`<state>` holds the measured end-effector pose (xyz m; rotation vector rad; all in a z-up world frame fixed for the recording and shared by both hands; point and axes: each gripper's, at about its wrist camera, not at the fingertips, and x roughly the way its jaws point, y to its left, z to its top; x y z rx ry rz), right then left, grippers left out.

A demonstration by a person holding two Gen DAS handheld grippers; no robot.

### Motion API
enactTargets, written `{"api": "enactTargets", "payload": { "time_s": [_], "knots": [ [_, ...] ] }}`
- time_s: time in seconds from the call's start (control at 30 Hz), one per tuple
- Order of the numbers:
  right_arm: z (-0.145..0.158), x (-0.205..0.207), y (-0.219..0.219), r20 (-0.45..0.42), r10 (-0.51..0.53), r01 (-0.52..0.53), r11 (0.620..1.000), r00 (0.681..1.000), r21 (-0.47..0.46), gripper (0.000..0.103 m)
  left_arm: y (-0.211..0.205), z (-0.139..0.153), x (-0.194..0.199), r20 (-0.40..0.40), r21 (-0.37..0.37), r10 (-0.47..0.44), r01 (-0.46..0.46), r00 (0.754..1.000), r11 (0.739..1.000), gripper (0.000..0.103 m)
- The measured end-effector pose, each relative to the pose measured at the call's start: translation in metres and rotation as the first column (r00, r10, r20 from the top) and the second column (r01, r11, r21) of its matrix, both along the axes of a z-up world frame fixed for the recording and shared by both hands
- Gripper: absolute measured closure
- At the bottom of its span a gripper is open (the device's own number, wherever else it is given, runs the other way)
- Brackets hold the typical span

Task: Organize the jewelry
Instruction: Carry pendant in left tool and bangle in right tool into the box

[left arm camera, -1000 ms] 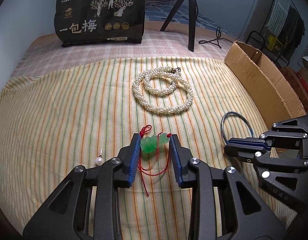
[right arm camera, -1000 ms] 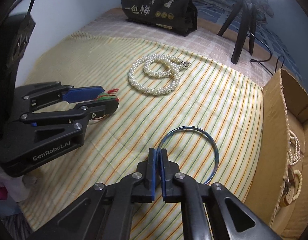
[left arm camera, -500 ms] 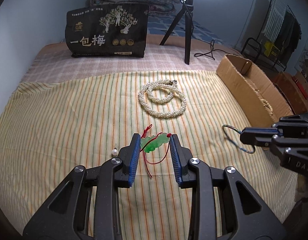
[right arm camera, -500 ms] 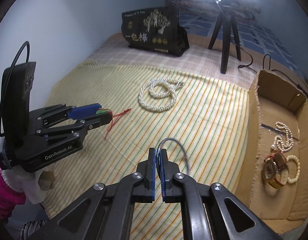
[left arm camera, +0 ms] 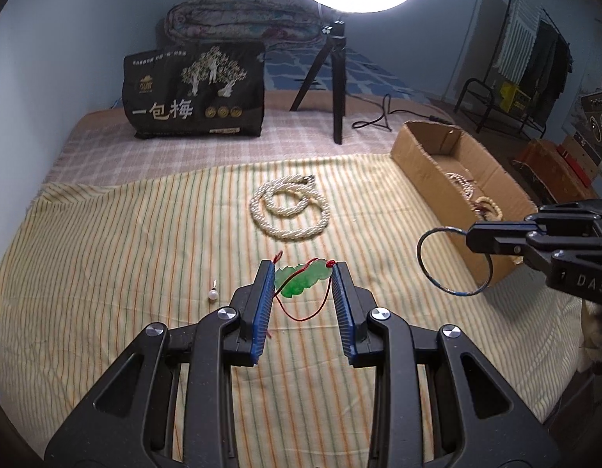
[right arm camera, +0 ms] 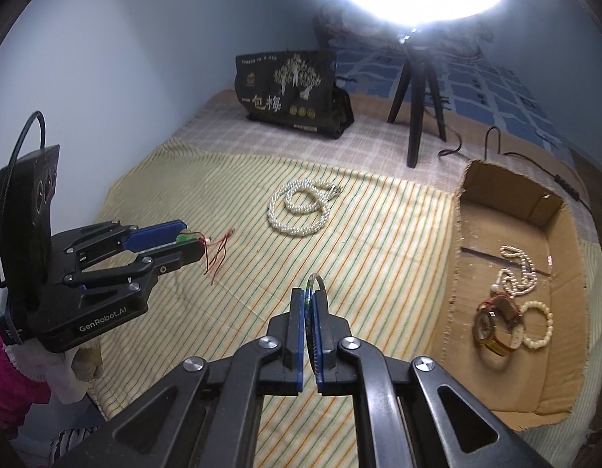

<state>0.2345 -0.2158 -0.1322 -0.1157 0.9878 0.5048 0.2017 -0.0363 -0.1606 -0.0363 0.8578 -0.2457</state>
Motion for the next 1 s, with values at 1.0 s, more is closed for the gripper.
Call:
{"api": "enactTargets", "payload": {
  "time_s": [1.0],
  "knots": [
    [0.058, 0.019, -0.146, 0.126, -0.251, 0.252, 0.968, 0.960, 0.014, 0.102, -0.115, 0.046, 0.008, 0.094, -0.047, -0.181, 0.186, 0.979, 0.981, 0.074]
  ]
}}
